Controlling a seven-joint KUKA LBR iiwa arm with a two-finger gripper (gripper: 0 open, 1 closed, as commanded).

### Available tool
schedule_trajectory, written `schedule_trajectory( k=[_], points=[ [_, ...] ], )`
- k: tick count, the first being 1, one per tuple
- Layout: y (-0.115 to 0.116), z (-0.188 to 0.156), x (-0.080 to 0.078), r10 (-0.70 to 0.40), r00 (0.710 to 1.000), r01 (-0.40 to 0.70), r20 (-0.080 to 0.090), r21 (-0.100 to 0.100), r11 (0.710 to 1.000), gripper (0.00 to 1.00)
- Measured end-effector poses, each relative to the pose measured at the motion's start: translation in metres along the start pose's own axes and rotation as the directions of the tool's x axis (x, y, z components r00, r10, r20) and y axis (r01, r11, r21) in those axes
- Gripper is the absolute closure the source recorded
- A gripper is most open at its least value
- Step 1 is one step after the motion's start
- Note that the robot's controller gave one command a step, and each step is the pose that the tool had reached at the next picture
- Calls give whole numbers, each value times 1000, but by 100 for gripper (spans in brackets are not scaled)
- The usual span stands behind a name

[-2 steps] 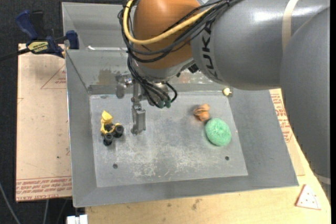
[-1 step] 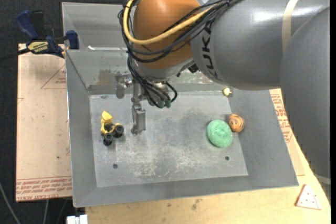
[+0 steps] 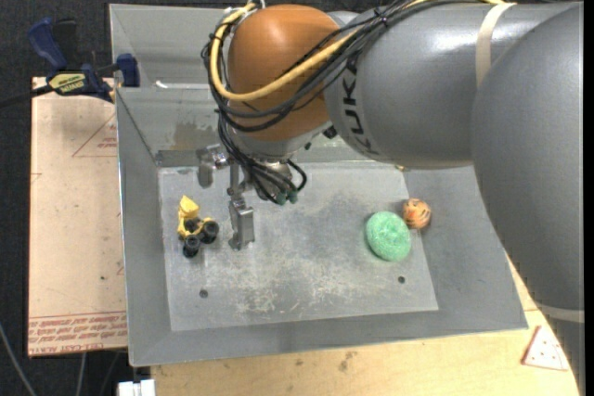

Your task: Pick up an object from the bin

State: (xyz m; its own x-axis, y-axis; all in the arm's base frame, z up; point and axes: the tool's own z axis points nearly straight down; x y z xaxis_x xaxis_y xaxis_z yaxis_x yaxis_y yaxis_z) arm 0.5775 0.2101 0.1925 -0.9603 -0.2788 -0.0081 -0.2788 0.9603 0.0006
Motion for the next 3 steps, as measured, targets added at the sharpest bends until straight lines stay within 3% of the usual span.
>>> schedule_trajectory(
  k=[1, 2, 3],
  points=[
    [4, 62, 3, -80, 997, 80, -3, -1, 997, 0],
    [15, 92, -2, -308, 952, 308, -4, -3, 952, 100],
    [15, 92, -3, -308, 952, 308, -3, -4, 952, 100]
  ],
)
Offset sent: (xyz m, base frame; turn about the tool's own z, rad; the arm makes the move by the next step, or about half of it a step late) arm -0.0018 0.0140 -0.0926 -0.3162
